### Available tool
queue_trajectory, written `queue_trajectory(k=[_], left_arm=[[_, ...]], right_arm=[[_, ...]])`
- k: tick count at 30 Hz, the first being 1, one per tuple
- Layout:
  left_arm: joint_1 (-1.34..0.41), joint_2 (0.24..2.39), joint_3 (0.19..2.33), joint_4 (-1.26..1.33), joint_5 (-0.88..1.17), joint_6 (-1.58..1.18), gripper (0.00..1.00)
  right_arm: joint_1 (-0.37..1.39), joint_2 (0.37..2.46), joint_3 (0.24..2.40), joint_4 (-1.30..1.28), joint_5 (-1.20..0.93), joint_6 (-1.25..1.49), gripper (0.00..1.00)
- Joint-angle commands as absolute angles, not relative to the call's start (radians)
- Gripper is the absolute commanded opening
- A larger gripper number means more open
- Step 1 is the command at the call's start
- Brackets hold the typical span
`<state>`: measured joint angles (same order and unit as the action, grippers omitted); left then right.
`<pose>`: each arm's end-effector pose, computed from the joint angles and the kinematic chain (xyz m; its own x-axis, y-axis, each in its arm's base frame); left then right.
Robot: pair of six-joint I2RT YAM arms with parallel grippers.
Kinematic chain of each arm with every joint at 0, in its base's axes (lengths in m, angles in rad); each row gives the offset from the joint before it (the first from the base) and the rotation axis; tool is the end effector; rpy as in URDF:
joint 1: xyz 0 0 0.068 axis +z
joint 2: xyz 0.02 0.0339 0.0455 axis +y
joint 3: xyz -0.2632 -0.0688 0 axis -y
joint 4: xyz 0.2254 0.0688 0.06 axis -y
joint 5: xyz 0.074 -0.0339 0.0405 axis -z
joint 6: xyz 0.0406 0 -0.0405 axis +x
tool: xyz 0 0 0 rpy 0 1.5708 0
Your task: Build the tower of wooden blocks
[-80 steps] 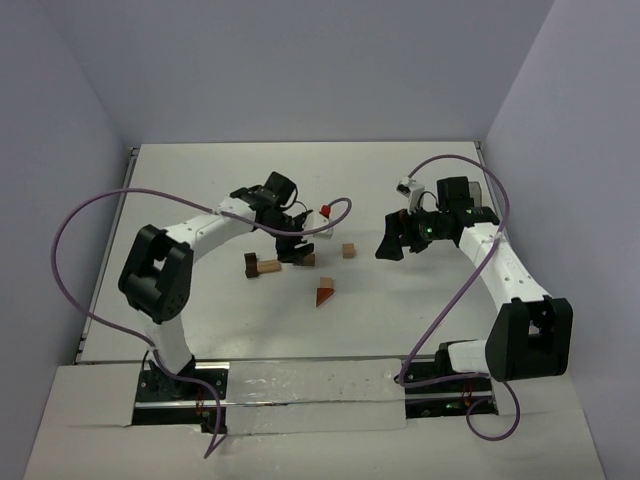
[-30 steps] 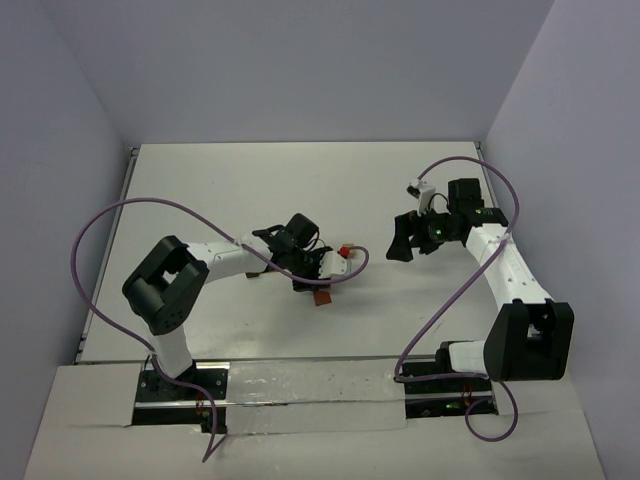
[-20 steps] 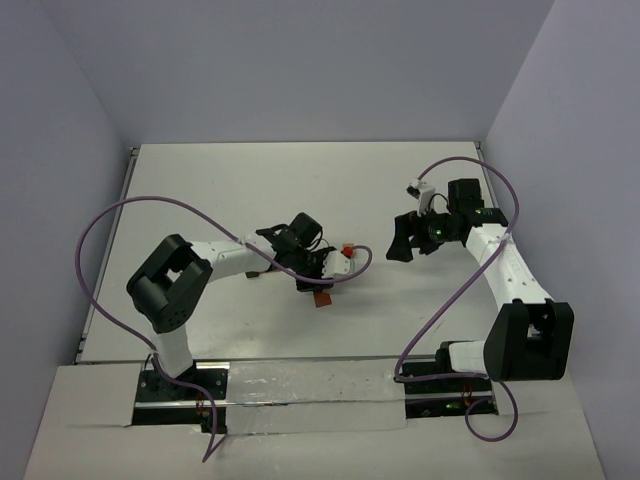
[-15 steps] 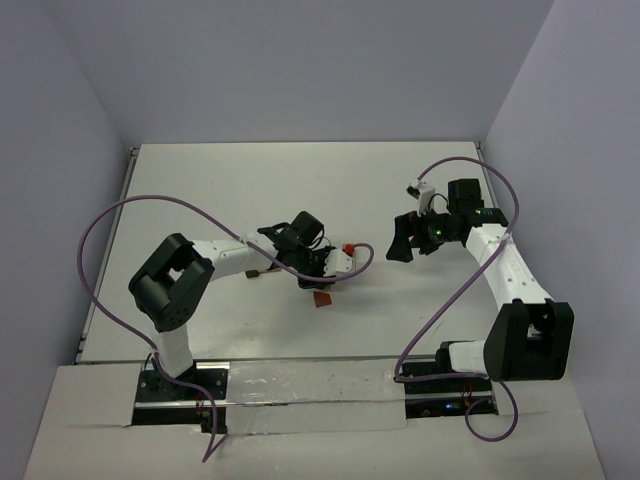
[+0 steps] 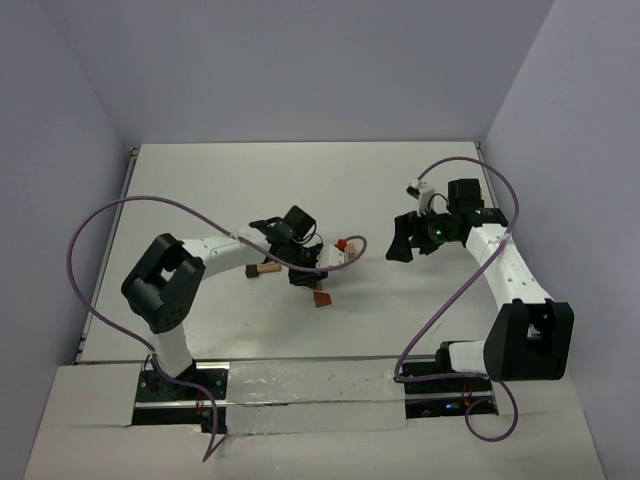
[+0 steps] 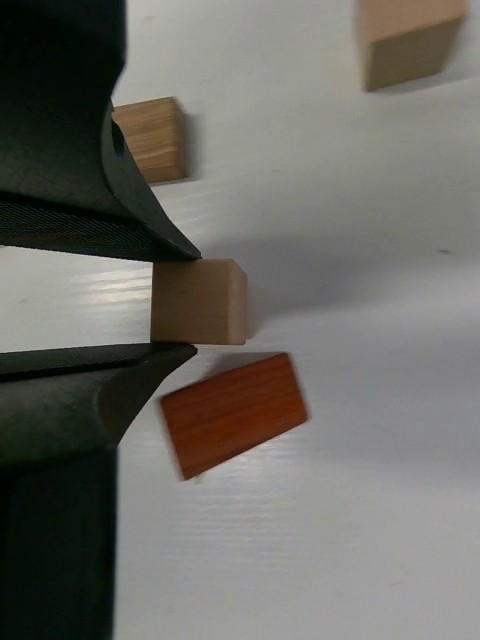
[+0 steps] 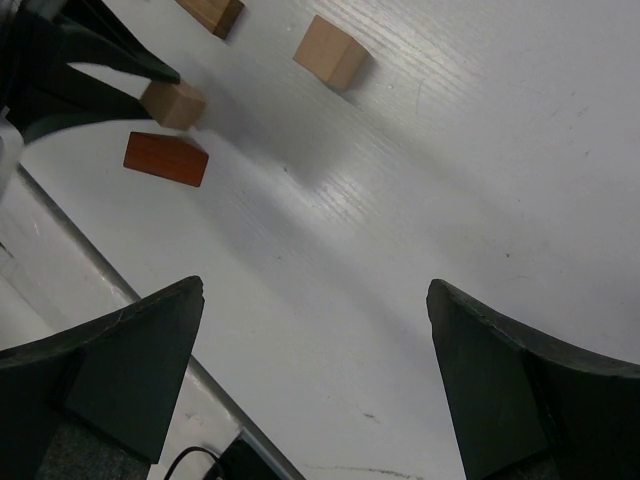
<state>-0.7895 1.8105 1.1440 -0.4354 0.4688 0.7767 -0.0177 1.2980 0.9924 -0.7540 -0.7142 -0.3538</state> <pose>0.2310 -0.2590 0.1787 0.0967 0.7905 -0.6048 0.9946 -0.0993 0.0293 0.2337 0.0225 0.2651 -0.7116 -0.2492 -0.6568 -0.5901 0.7194 0.3664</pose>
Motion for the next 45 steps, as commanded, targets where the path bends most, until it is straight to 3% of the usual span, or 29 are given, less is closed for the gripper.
queue_trajectory(k=[1, 8, 26, 45], left_arm=[[-0.657, 1.7, 1.197, -0.617, 0.59, 0.854, 0.08], [-0.577, 1.617, 1.14, -0.605, 0.543, 0.89, 0.07], [-0.554, 1.801, 1.262, -0.523, 0.513, 0.834, 0.12], [-0.554, 1.839, 1.306, -0.53, 0.534, 0.886, 0.27]], right_arm=[[-0.023, 1.267, 0.984, -0.754, -0.737, -0.364, 1.0], [-0.022, 1.273, 0.977, -0.741, -0.706, -0.368, 1.0], [-0.023, 1.291, 0.963, -0.683, -0.689, -0.33, 1.0], [-0.023, 1.305, 0.969, -0.667, -0.72, -0.316, 1.0]])
